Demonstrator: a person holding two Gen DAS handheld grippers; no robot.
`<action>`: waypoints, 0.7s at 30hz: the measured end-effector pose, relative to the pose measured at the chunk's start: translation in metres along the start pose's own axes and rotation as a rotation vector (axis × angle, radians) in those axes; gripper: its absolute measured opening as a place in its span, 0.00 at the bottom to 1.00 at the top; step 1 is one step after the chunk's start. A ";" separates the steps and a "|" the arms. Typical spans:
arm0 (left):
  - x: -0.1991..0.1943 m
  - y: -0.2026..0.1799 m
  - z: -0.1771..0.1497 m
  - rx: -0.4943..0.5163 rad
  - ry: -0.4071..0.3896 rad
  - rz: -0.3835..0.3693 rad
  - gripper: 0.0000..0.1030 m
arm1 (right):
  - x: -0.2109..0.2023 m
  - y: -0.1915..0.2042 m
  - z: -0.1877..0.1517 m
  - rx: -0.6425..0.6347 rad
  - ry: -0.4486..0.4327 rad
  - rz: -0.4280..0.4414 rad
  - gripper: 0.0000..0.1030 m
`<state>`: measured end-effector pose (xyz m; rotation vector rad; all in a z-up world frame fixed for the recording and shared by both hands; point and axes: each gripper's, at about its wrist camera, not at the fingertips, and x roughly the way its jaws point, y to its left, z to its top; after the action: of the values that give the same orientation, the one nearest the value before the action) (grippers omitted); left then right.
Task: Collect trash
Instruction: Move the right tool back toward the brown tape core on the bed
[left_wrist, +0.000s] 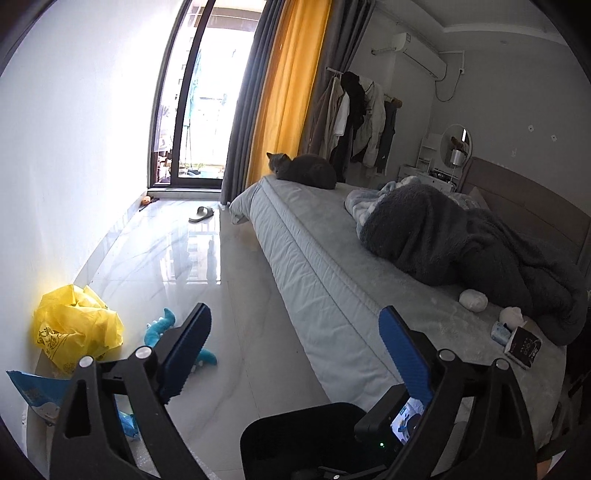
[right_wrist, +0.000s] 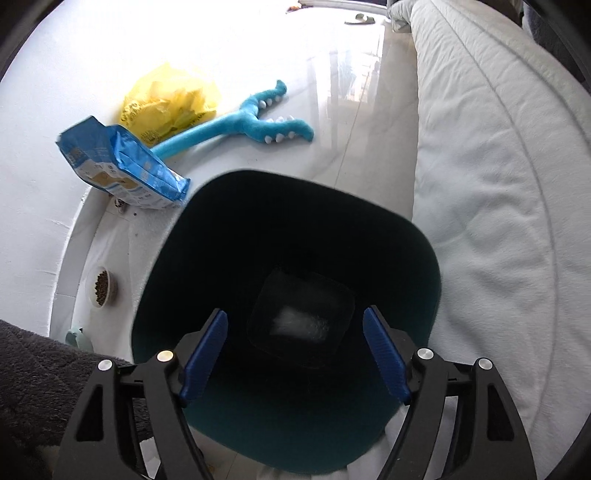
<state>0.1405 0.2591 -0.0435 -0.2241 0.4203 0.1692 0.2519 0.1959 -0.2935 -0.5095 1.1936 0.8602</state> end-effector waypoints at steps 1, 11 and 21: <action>-0.002 -0.002 0.003 -0.003 -0.010 0.000 0.92 | -0.005 0.001 0.001 -0.004 -0.013 0.003 0.75; -0.012 -0.043 0.019 0.032 -0.080 -0.032 0.93 | -0.081 -0.005 -0.002 -0.053 -0.235 -0.021 0.82; -0.008 -0.081 0.022 0.056 -0.098 -0.054 0.94 | -0.145 -0.043 -0.019 -0.032 -0.412 -0.085 0.84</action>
<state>0.1586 0.1857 -0.0063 -0.1708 0.3208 0.1149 0.2579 0.1122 -0.1665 -0.3824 0.7772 0.8624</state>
